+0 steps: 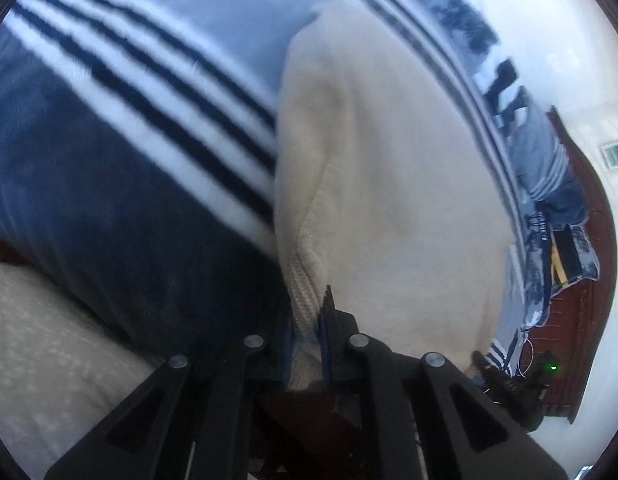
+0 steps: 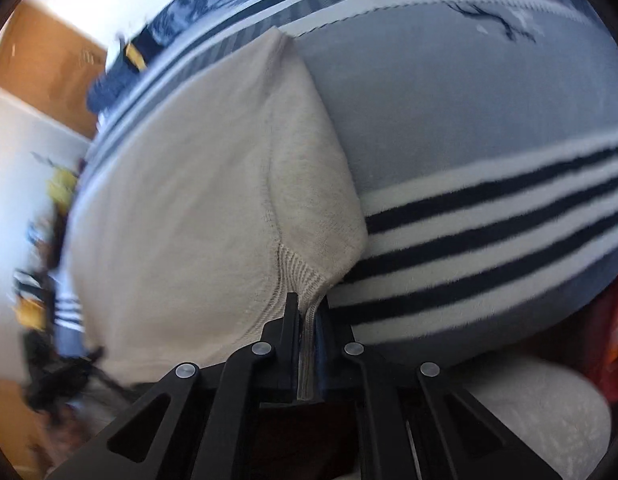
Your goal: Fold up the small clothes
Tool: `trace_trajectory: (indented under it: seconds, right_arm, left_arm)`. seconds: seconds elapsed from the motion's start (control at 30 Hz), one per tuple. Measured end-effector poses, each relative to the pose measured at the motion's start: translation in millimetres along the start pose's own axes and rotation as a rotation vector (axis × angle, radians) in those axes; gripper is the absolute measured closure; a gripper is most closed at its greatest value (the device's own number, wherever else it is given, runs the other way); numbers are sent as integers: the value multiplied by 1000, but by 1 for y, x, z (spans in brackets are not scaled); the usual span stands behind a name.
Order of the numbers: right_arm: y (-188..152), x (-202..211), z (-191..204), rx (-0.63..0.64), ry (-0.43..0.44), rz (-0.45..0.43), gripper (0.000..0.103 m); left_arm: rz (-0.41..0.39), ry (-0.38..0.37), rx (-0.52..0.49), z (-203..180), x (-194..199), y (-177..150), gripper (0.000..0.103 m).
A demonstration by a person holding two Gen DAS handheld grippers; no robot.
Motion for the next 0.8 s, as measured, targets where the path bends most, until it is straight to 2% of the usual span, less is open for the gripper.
trace_trajectory:
  seconds: [0.1,0.17,0.2,0.23,0.3,0.37,0.47,0.53,0.57,0.7,0.8]
  right_arm:
    - [-4,4,-1,23,-35,-7,93]
    - [-3,24,-4,10,-81,-58,90]
    - [-5,43,-3,-16,-102,-112,86]
    - [-8,54,0,-31,-92,-141,83]
    - [-16,74,22,-20,-12,-173,67]
    - [-13,87,68,70,55,-172,36]
    - [0,100,147,228,136,-157,18]
    - [10,97,207,334,233,-117,18]
    - [8,92,225,357,243,-97,18]
    - [22,47,309,472,255,57,18]
    - [35,3,362,547,224,167,18]
  left_arm:
    - [16,11,25,5,-9,-3,92]
    - [23,-3,46,10,-12,-5,92]
    - [25,-17,60,12,-11,-6,92]
    - [30,-37,81,16,-9,-8,92]
    - [38,-76,121,23,-7,-12,92]
    - [48,-115,154,30,-6,-14,92]
    - [53,-150,152,26,-6,-15,92]
    - [55,-151,133,30,-5,-17,92]
    - [56,-150,123,30,-6,-17,92]
    - [62,-156,98,22,-10,-13,92]
    - [84,-234,137,25,-8,-14,92]
Point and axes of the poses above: each gripper's, at about its wrist camera, not at the fingertips, and x roughly against the way its jaws point, z to its left, y to its top, the point moved 9 cm from there along -x, roughly the way its jaws point, and after that the axes turned 2 degrees about -y, right-handed, at the moved point
